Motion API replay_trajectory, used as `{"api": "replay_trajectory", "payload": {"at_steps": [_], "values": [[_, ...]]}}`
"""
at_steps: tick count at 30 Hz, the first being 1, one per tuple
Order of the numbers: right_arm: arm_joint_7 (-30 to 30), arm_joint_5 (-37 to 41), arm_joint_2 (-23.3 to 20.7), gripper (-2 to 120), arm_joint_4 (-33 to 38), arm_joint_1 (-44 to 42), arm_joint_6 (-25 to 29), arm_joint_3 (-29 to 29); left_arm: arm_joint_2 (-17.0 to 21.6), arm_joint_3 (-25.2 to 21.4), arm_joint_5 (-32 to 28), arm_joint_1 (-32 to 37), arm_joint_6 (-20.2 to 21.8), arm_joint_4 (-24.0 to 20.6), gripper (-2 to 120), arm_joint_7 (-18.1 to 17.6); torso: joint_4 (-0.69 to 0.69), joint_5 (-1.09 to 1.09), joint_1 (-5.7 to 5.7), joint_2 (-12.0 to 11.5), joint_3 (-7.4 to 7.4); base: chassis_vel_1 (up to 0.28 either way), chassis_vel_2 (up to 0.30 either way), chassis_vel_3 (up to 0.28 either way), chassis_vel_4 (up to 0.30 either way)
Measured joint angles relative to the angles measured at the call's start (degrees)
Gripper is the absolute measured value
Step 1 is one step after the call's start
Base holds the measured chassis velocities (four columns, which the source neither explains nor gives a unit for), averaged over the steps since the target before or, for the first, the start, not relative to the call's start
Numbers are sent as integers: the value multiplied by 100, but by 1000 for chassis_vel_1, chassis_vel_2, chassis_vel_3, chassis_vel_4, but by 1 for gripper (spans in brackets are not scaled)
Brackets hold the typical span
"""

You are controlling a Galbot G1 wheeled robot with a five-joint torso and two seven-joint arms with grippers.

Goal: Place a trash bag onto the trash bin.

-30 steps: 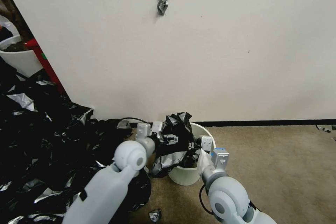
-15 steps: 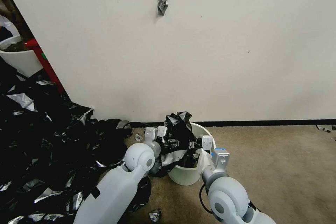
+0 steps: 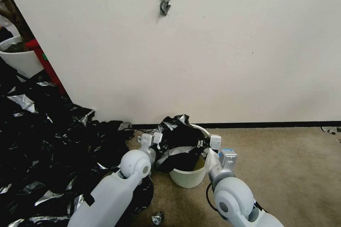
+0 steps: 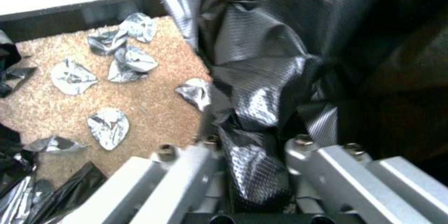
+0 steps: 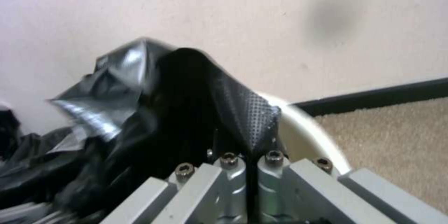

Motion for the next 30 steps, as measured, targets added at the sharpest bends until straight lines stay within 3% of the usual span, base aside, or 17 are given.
{"api": "replay_trajectory", "payload": {"at_steps": [3,8,11,13,17,25,30], "values": [[-124,16,-38,0,-58,50,109,211,139,-153,95,110,1,-130,3,364,-1,-1,0,0,0,0,0,0,0],[-239,286,-151,0,-188,181,111,609,381,-404,298,269,4,-362,2,868,1,1,0,0,0,0,0,0,0],[-245,480,-248,0,-234,196,-54,734,437,-555,342,312,6,-468,2,1095,0,1,0,0,0,0,0,0,0],[-241,644,-354,0,-315,169,-293,840,463,-752,430,346,6,-574,2,1494,0,0,0,0,0,0,0,0,0],[-225,943,-452,0,-415,80,-601,1006,442,-1051,407,336,6,-696,2,1802,0,1,0,0,0,0,0,0,0],[-234,1622,-537,0,10,-495,-768,815,228,-1622,-215,185,-210,-766,2,1851,0,1,0,0,0,0,0,0,0],[-352,1928,-250,0,252,-811,-662,323,18,-1825,-463,144,-396,-724,2,1630,-1,0,0,0,0,0,0,0,0]]}}
